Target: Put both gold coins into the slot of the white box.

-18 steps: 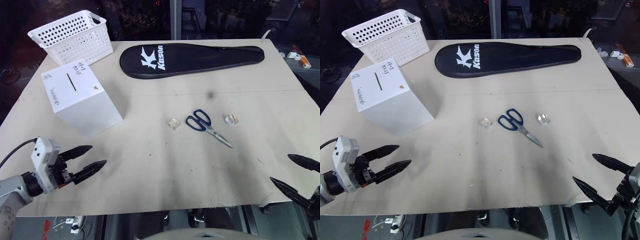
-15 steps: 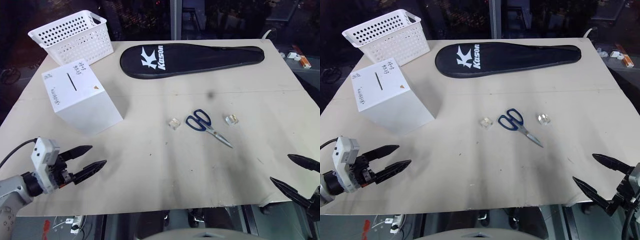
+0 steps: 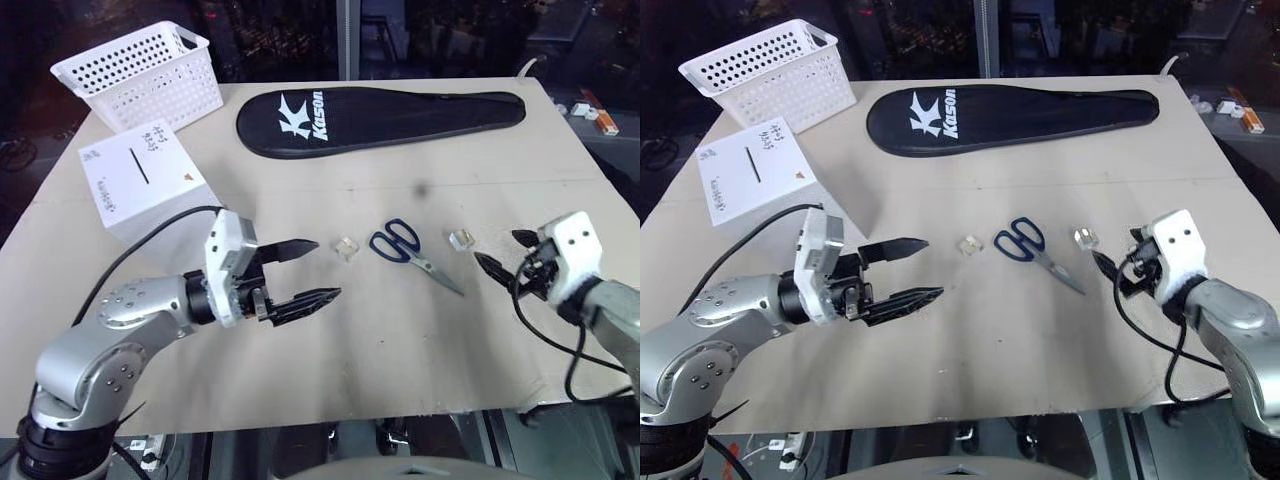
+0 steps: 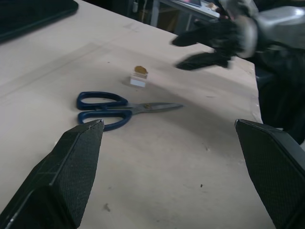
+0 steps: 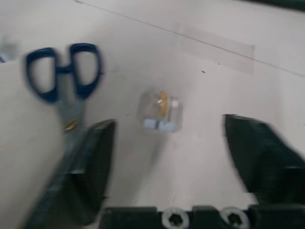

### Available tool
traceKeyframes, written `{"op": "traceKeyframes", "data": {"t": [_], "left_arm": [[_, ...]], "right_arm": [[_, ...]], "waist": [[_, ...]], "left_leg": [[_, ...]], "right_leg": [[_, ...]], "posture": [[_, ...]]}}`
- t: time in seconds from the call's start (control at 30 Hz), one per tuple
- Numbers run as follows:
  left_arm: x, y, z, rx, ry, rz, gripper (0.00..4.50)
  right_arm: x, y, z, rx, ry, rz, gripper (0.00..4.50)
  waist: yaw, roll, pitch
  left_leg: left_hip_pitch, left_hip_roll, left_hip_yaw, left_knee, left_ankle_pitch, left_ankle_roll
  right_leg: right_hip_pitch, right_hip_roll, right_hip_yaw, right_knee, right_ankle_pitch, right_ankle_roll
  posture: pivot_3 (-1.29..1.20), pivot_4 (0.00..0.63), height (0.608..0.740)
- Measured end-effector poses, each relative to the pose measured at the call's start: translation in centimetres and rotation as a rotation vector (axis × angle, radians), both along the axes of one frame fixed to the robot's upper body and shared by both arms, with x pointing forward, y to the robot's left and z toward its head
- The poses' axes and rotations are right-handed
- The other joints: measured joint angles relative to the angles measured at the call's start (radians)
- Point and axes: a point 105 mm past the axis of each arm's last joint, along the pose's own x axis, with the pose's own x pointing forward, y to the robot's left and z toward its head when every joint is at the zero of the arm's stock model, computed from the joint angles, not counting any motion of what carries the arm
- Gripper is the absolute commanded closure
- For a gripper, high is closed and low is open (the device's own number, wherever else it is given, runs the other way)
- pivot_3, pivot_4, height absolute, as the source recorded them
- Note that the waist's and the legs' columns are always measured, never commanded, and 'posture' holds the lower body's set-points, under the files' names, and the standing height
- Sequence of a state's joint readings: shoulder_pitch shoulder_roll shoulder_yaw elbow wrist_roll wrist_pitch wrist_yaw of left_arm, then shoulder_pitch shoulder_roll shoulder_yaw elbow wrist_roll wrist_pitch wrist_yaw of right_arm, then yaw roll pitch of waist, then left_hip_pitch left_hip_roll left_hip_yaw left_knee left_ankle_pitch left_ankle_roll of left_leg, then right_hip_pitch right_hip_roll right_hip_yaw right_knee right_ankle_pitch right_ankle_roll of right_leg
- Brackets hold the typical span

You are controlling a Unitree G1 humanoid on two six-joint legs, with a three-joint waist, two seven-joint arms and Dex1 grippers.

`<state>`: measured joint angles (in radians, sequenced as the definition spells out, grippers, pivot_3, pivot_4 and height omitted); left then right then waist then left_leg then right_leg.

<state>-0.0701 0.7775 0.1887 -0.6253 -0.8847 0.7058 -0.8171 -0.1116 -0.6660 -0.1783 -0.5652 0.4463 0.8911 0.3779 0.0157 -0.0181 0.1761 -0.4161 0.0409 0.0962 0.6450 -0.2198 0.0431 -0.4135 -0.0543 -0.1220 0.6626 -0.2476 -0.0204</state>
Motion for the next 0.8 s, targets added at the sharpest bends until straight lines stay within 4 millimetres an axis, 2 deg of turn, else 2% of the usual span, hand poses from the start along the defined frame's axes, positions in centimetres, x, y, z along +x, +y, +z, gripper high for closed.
{"op": "traceKeyframes", "data": {"t": [0.17, 0.27, 0.33, 0.77, 0.8], "left_arm": [[-0.4, 0.7, -0.9, 0.002, 0.017, 0.023, 0.0], [-0.6, 1.4, -1.6, 0.001, 0.036, 0.055, 0.0], [-0.7, 1.6, -1.7, -0.001, 0.031, 0.057, 0.0], [-1.9, 2.8, -2.4, 0.032, 0.021, 0.015, 0.0], [-1.9, 2.8, -2.4, 0.032, 0.021, 0.014, 0.0]], "right_arm": [[0.5, 2.2, 0.2, 0.017, 0.018, 0.088, 1.76], [-0.5, 5.2, 0.1, 0.046, 0.053, 0.248, 1.76], [-0.7, 6.3, -0.1, 0.051, 0.072, 0.292, 1.76], [2.9, 7.5, -4.4, -0.045, 0.259, 0.323, 1.76], [3.1, 7.5, -4.4, -0.047, 0.264, 0.331, 2.31]], "waist": [[0.0, 0.0, 0.0], [-0.002, 0.0, 0.0], [-0.001, 0.0, 0.0], [-0.002, 0.0, 0.0], [-0.004, -0.001, 0.0]], "left_leg": [[0.0, 0.0, 0.0, 0.001, 0.0, 0.001], [0.0, 0.001, 0.0, 0.001, -0.003, 0.004], [0.001, 0.001, -0.001, 0.001, -0.003, 0.004], [0.0, 0.001, 0.0, 0.003, -0.003, 0.005], [0.0, 0.001, 0.0, 0.003, -0.003, 0.005]], "right_leg": [[0.0, -0.001, 0.0, 0.0, 0.0, 0.0], [0.0, 0.0, 0.0, 0.0, 0.0, 0.0], [0.0, 0.0, 0.0, 0.001, 0.0, 0.0], [0.0, 0.0, 0.0, 0.001, 0.0, 0.0], [0.0, 0.0, 0.0, 0.001, 0.0, 0.0]], "posture": [[0.0, 0.15, 0.738], [0.0, 0.15, 0.738], [0.0, 0.15, 0.738], [0.0, 0.15, 0.738], [0.0, 0.15, 0.738]]}}
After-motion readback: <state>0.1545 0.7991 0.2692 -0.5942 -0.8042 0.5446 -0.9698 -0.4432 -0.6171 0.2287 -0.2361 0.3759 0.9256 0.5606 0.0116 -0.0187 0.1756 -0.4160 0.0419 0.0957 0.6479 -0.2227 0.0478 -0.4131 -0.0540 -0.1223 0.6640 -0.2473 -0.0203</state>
